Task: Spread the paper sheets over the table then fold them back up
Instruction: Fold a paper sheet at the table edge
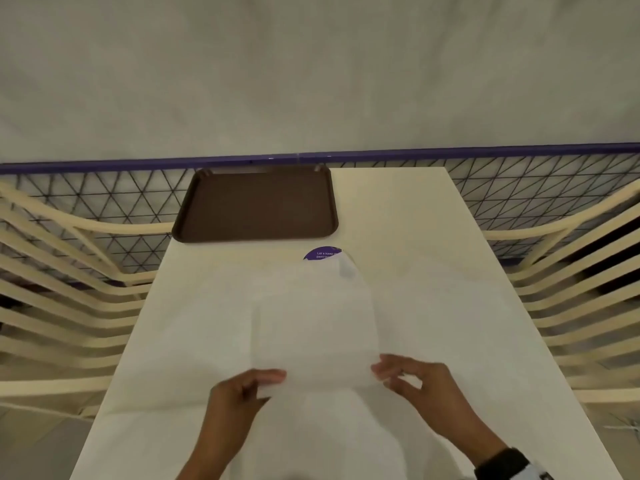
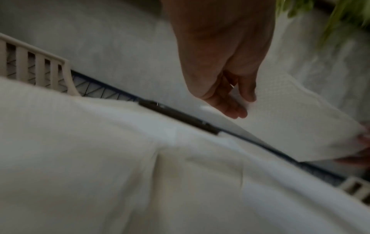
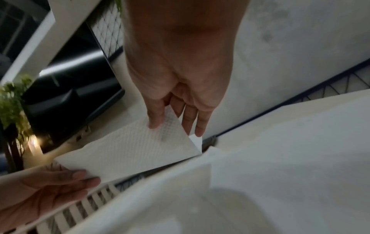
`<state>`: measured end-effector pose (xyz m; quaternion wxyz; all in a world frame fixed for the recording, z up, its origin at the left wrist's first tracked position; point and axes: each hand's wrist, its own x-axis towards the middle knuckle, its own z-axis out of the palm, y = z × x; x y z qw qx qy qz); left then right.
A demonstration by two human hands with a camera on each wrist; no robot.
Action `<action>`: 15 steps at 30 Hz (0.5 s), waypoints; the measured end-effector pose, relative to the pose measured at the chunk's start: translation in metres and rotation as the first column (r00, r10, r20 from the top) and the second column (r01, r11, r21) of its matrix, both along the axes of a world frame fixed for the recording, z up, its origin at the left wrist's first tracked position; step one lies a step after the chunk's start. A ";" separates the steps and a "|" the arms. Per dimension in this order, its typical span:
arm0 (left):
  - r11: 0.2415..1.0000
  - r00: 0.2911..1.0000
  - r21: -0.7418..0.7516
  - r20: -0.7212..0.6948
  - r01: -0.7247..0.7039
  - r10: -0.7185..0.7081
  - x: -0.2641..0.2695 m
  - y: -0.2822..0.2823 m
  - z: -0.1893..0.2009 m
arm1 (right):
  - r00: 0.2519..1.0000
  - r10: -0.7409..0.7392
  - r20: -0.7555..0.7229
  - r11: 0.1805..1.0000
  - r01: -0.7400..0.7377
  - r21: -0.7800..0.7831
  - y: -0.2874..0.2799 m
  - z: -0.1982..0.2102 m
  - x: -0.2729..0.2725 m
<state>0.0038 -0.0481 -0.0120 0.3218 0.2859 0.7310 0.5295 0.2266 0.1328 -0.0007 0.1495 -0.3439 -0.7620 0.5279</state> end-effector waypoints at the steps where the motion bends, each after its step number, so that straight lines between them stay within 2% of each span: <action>1: 0.999 1.000 -0.041 0.003 0.022 -0.022 0.002 -0.005 -0.016 | 0.999 0.013 0.046 1.000 -0.013 0.006 -0.004 -0.011 0.004; 5: 0.982 0.998 -0.181 0.038 0.050 -0.044 0.010 -0.013 -0.049 | 0.987 0.015 0.159 0.996 -0.001 -0.091 -0.013 -0.031 0.012; 8: 0.983 0.996 -0.183 0.071 -0.033 0.047 0.006 -0.001 -0.046 | 0.992 -0.009 0.130 0.996 0.020 -0.083 -0.001 -0.026 -0.001; 12: 0.968 0.991 -0.229 -0.113 -0.098 0.074 -0.014 0.023 -0.042 | 0.988 -0.035 0.152 0.991 0.015 0.129 0.029 -0.023 -0.041; 15: 0.942 0.974 -0.313 -0.223 -0.119 0.049 -0.028 0.038 -0.045 | 0.972 -0.034 0.233 0.980 -0.013 0.198 0.047 -0.026 -0.066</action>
